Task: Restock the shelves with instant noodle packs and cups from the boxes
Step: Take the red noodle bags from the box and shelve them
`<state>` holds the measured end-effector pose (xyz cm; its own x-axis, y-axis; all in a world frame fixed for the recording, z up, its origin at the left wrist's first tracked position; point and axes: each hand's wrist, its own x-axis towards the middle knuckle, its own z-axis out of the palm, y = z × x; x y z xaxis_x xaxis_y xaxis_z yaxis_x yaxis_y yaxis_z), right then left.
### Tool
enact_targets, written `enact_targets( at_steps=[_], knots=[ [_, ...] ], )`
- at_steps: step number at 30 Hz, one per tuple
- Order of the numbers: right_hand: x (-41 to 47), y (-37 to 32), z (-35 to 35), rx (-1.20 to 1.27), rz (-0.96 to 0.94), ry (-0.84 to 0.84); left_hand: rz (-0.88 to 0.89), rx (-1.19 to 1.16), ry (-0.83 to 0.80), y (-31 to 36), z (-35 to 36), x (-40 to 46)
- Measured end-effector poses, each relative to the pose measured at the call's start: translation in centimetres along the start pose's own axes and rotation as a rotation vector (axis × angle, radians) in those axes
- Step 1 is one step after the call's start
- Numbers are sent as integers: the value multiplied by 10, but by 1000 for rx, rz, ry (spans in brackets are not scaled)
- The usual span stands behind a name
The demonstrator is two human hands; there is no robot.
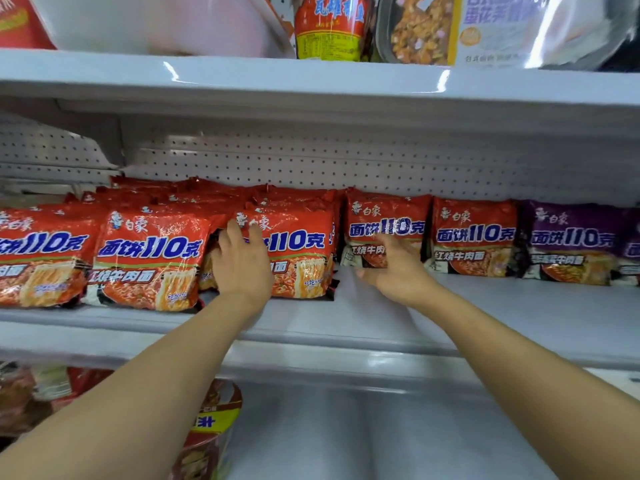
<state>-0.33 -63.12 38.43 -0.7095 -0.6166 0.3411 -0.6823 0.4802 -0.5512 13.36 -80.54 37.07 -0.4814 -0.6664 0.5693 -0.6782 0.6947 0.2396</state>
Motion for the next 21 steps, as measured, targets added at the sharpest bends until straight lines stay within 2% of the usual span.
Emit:
enact_targets(
  at_steps=[4, 13, 21],
  knots=[
    [-30, -2, -14, -20, 13, 7, 99, -2, -63, 6, -18, -23],
    [-130, 14, -48, -59, 80, 89, 307, -231, -158, 52, -48, -103],
    [-227, 67, -75, -111, 258, 108, 489, -413, -313, 124, -39, -188]
  ],
)
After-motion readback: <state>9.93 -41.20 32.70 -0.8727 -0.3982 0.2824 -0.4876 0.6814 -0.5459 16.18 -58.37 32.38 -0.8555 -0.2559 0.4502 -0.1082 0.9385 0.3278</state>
